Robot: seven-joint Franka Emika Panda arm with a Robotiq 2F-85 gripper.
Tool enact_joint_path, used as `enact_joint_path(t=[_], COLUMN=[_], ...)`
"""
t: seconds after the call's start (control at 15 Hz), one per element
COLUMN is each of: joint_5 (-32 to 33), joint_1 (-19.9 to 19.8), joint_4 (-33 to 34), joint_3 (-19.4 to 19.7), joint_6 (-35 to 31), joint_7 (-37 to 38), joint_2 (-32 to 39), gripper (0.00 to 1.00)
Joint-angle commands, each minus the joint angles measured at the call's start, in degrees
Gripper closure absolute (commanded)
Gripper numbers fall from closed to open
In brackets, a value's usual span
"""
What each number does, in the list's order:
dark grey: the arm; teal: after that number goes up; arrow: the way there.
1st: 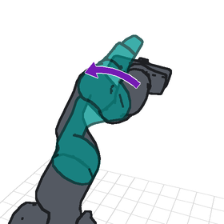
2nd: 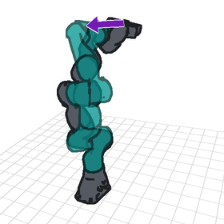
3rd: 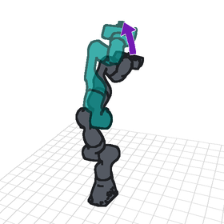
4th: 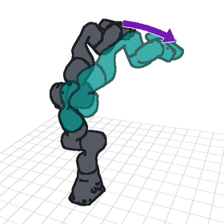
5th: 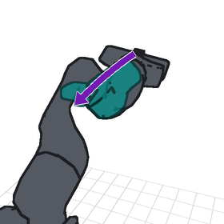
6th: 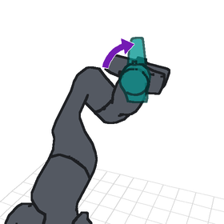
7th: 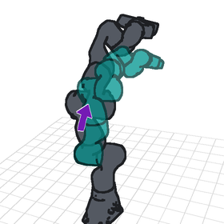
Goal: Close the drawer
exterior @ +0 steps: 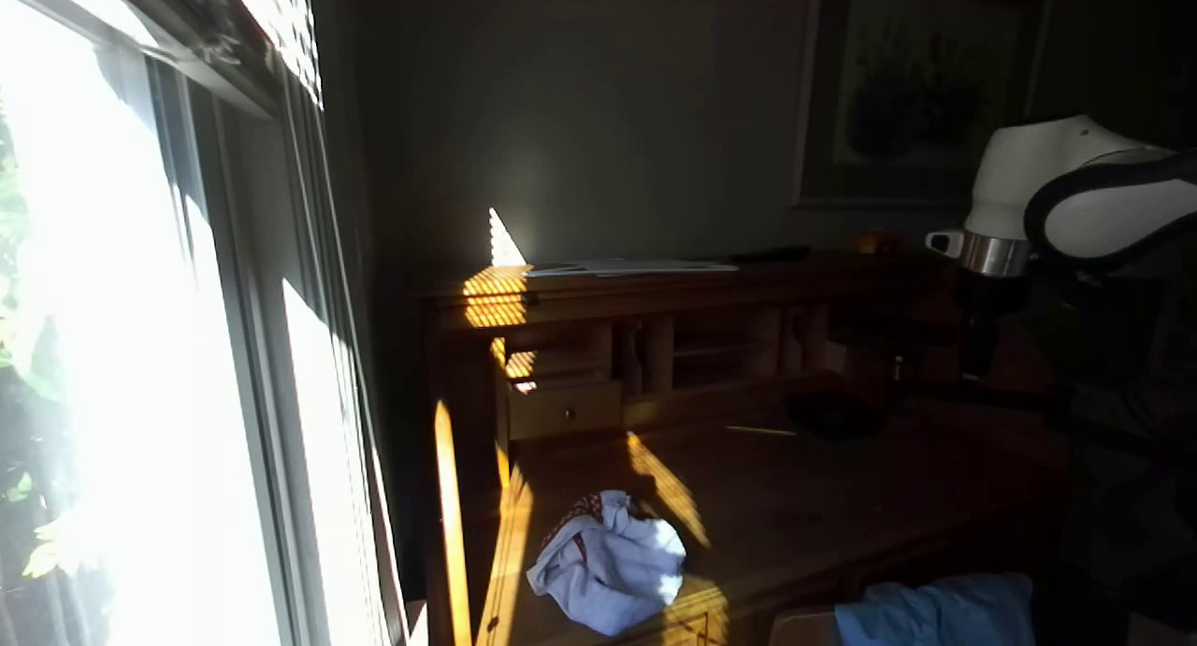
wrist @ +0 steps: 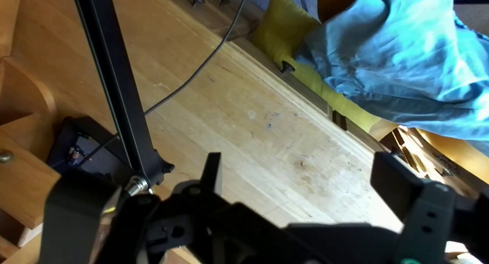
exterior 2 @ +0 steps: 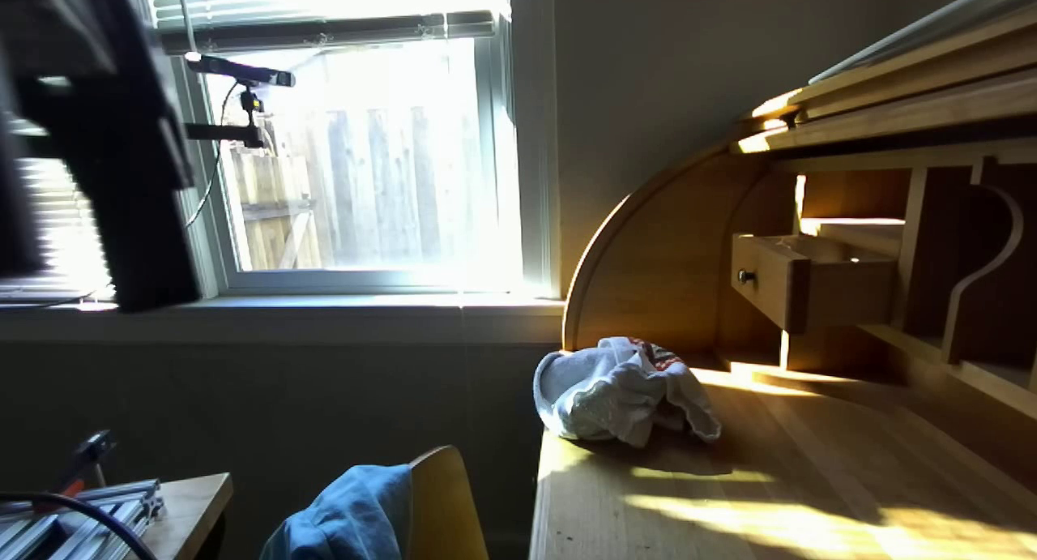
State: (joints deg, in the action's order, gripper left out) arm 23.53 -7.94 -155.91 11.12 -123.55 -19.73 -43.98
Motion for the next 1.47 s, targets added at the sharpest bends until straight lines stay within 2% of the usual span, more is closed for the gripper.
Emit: enact_joint_path(t=[0.0, 0.33, 0.53, 0.73, 0.93, 1.2, 1.27, 1.33, 1.4], joint_5=[-0.8, -2.3, -1.1, 0.3, 1.2, 1.3, 1.2, -0.3, -0.4], joint_1=[1.9, 4.1, 4.0, 3.8, 4.9, 8.5, 9.5, 9.9, 10.7], joint_4=[-0.2, 2.4, 5.6, 10.6, 17.1, 25.4, 26.8, 22.5, 24.0], joint_3=[-5.0, -14.3, -19.6, -22.9, -24.2, -23.1, -22.6, -21.4, -21.0], joint_6=[-4.3, -7.4, -9.7, -11.0, -10.8, -11.2, -11.2, -11.2, -11.2], joint_7=[7.4, 22.7, 32.6, 40.8, 47.5, 53.8, 54.7, 51.3, 52.1], joint_2=[5.1, 15.0, 22.9, 30.9, 38.9, 47.3, 48.7, 44.3, 45.9], gripper=[0.0, 0.0, 0.0, 0.0, 0.0, 0.0, 0.0, 0.0, 0.0])
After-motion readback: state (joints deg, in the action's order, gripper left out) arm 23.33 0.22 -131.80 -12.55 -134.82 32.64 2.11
